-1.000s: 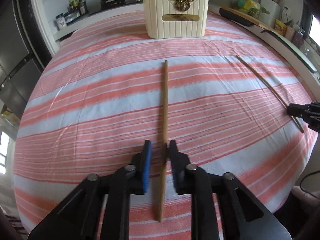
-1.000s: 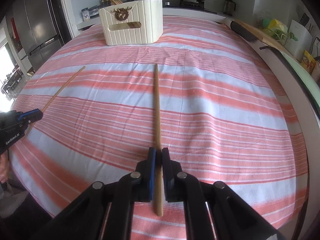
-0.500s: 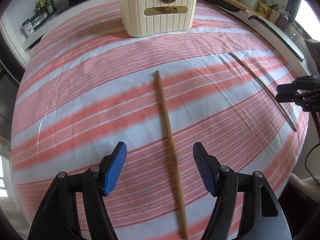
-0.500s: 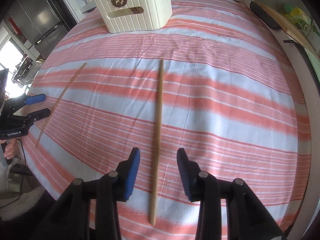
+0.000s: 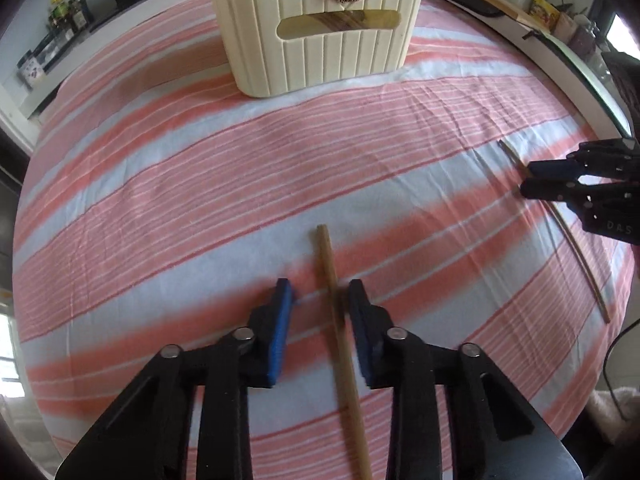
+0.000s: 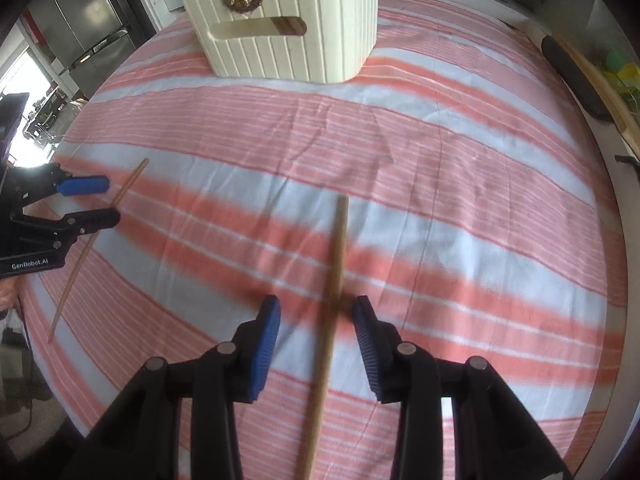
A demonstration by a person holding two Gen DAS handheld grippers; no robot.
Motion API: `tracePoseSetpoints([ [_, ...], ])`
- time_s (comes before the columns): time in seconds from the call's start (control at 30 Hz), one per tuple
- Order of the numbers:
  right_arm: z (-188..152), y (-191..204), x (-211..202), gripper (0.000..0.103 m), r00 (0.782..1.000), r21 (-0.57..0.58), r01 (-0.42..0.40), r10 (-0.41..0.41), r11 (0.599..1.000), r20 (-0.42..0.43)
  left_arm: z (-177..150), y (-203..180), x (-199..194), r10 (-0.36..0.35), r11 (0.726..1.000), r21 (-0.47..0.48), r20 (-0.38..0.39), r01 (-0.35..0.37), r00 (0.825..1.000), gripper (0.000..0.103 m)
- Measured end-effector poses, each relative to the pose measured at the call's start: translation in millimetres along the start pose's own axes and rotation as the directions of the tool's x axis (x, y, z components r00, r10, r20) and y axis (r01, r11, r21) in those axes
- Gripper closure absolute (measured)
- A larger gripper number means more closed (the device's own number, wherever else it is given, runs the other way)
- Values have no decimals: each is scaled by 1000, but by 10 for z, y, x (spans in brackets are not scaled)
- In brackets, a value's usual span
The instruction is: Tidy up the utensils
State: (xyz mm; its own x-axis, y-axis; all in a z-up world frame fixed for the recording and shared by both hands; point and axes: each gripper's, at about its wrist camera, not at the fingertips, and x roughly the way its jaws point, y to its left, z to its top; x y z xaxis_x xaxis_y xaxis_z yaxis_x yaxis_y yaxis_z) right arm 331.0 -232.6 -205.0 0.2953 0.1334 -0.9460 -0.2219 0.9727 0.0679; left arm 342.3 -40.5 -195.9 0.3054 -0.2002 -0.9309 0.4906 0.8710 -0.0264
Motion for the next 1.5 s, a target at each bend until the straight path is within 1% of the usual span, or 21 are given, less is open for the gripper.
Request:
tracePoseSetpoints([
  [0.03,82,-11,23,87,1000,-1,15,-15,1000,8,39,-14,14,-3,1000,0,9,3,1000,97],
  [0.07,153,-31,44,97,1000,1,16,-16,1000,9,66,-18,20,3,1000,-8,22,-3,1000,98],
  [0.13,258,-97,72,97,1000,39,-13,12,999,19,77,-12,-16,6,1000,-25,51,-5,999,99],
  [0.2,303,-140,30,97,998,72,-29,26,997,51,59,21,-182,-4,999,-43,112,9,994,99],
  [0.27,280,-145,-154,97,990,86,-67,56,994,133,23,13,-443,-1,999,-47,187,10,982,99],
  [0.33,222,-100,-391,97,973,70,-87,69,994,219,-38,20,-753,3,999,-51,272,11,962,99],
  [0.47,56,67,-993,97,916,16,-81,69,997,396,-180,-1,-1296,-14,998,-51,412,39,911,99],
  [0.57,-80,186,-1382,97,859,-16,-66,65,998,508,-345,6,-1606,-25,997,-55,490,59,871,99],
  [0.7,-313,240,-1759,97,784,-30,-36,47,999,619,-504,-30,-1907,-25,995,-62,580,75,814,99],
  [0.8,-418,279,-1897,97,742,-23,-35,41,999,670,-553,-4,-2062,-22,993,-77,629,91,777,99],
  [0.83,-433,290,-1941,97,726,-26,-37,45,999,686,-556,12,-2104,-26,992,-81,643,101,766,99],
  [0.93,-441,316,-2018,97,682,-44,-30,53,999,729,-551,45,-2162,-23,991,-87,651,105,758,99],
  [0.97,-431,335,-2035,97,681,-57,-26,60,998,729,-530,65,-2172,-28,990,-87,652,111,758,99],
  [1.03,-363,368,-2019,97,707,-69,-1,50,998,706,-499,94,-2169,-30,989,-91,652,118,758,99],
  [1.13,-296,343,-1996,97,726,-75,-29,72,997,684,-460,145,-2155,-43,986,-95,643,135,765,99],
  [1.17,-251,331,-1968,97,740,-72,-40,78,997,668,-441,159,-2128,-51,985,-97,635,145,771,99],
  [1.23,-180,311,-1886,97,774,-74,-57,91,996,627,-405,150,-2040,-59,984,-97,607,148,793,99],
  [1.3,-112,290,-1800,97,793,-72,-70,99,995,602,-375,122,-1966,-51,988,-90,589,128,806,99],
  [1.37,-68,280,-1756,97,797,-74,-70,100,995,595,-356,115,-1950,-51,988,-88,587,126,808,99],
  [1.4,-48,274,-1753,97,794,-76,-70,102,995,599,-340,120,-1966,-54,988,-86,592,130,804,99],
  [1.5,31,248,-1793,97,776,-77,-81,111,994,621,-254,159,-2098,-59,986,-86,620,142,782,99],
])
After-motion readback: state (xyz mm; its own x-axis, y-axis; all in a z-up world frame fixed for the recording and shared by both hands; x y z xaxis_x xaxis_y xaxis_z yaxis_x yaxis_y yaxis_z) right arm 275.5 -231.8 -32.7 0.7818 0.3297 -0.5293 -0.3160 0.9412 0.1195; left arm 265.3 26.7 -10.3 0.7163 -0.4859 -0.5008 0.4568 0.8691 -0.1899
